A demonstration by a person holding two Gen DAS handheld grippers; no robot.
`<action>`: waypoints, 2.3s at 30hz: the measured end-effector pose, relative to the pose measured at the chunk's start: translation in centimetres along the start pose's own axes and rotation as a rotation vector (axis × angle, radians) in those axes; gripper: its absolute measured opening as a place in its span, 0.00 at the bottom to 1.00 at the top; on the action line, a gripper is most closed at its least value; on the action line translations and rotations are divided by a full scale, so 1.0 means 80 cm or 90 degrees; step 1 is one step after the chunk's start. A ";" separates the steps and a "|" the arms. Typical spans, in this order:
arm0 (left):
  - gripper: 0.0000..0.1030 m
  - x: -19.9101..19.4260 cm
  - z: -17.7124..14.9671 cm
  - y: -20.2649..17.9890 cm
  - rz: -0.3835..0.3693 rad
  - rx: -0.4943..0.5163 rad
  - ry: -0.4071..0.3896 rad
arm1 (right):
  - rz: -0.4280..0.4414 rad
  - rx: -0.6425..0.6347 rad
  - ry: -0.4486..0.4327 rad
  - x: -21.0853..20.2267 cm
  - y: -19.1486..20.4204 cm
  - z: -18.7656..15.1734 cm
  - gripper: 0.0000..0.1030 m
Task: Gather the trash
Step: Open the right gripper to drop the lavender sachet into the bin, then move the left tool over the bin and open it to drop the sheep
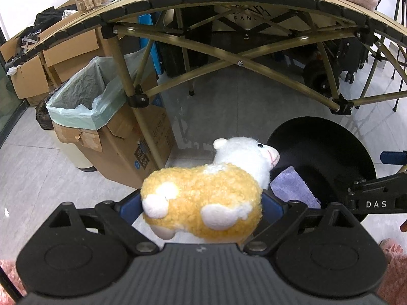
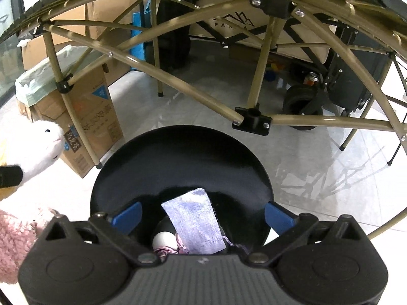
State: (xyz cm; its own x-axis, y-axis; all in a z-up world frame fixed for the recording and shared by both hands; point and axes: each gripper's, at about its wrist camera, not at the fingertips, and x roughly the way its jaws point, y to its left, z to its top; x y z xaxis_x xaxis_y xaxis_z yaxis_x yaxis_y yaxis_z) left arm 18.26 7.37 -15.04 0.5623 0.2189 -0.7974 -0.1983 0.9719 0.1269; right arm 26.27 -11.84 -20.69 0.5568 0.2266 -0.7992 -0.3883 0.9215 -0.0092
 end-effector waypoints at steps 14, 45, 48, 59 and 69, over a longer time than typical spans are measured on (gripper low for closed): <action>0.91 0.008 -0.008 -0.026 -0.010 0.045 0.019 | -0.035 0.024 0.019 -0.013 -0.017 -0.001 1.00; 0.91 0.018 -0.002 -0.121 -0.069 0.141 0.026 | -0.091 0.100 -0.039 -0.088 -0.092 0.005 1.00; 0.91 0.020 0.000 -0.133 -0.072 0.152 0.021 | -0.092 0.109 -0.044 -0.091 -0.097 0.005 1.00; 0.91 0.035 0.017 -0.164 -0.092 0.165 0.018 | -0.091 0.175 -0.047 -0.091 -0.123 0.005 1.00; 0.91 0.058 0.039 -0.188 -0.114 0.154 0.029 | -0.087 0.257 -0.050 -0.090 -0.152 -0.001 1.00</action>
State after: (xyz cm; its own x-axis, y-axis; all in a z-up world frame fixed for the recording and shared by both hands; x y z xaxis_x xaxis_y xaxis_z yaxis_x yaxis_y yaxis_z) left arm 26.35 -5.98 -18.86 0.5337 0.0440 -0.8445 0.1007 0.9882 0.1152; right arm 26.96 -24.72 -14.85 0.6437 0.1033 -0.7583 0.0023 0.9906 0.1369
